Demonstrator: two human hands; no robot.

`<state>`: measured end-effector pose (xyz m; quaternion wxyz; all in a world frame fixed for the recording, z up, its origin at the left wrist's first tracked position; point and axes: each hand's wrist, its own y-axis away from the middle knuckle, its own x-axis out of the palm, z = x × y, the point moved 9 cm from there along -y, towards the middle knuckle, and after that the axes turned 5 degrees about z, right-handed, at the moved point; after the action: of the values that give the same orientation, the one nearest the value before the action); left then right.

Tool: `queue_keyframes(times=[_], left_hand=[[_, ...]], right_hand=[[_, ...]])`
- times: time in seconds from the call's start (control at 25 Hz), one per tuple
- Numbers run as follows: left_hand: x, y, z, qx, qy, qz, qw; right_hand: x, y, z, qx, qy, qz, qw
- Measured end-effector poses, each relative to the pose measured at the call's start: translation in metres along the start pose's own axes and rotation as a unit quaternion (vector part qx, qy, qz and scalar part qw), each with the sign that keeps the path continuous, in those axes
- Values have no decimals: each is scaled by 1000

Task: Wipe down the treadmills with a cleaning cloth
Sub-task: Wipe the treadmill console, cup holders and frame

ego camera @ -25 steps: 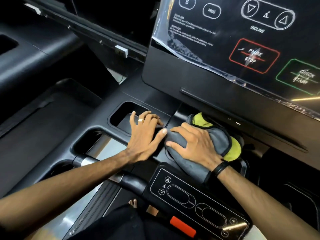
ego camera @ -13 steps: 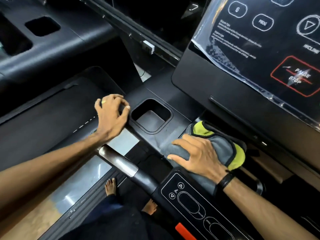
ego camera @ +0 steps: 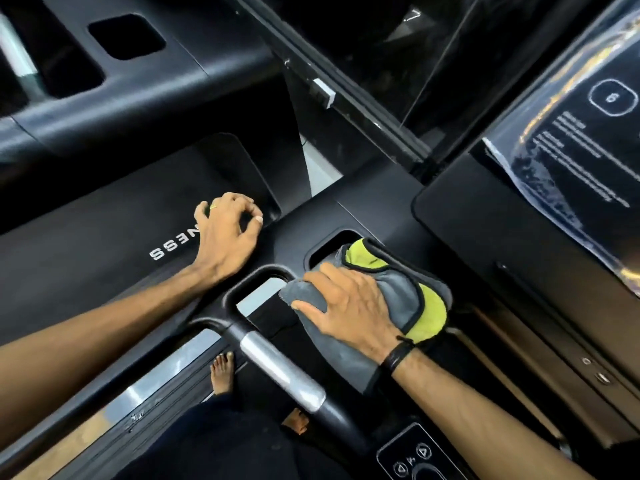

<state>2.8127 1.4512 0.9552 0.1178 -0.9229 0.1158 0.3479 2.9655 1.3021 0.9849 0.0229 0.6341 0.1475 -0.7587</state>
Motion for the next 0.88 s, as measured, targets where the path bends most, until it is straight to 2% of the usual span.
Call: queue_keyframes(times=[0.32,0.52,0.68,0.76,0.8,0.88], left_hand=[[-5,-18,65,-57,53,17,997],[-3,-23,88,-84,82,36,992],[-11,-30,102,-96,101,26,990],[-15,-32,109,-107,110,19,988],[-15,-32,112,-114,114,17,987],[-16,-33,117,-123,117,15,985]], right_hand=[[35,-103,20,29,37,19,999],[63,-171,-27,74,101,114,986],[80,-218,-99,185,203,222,935],[95,-224,-85,183,251,269,912],[102,-223,-63,172,242,279,913],[115,-208,1,121,162,276,940]])
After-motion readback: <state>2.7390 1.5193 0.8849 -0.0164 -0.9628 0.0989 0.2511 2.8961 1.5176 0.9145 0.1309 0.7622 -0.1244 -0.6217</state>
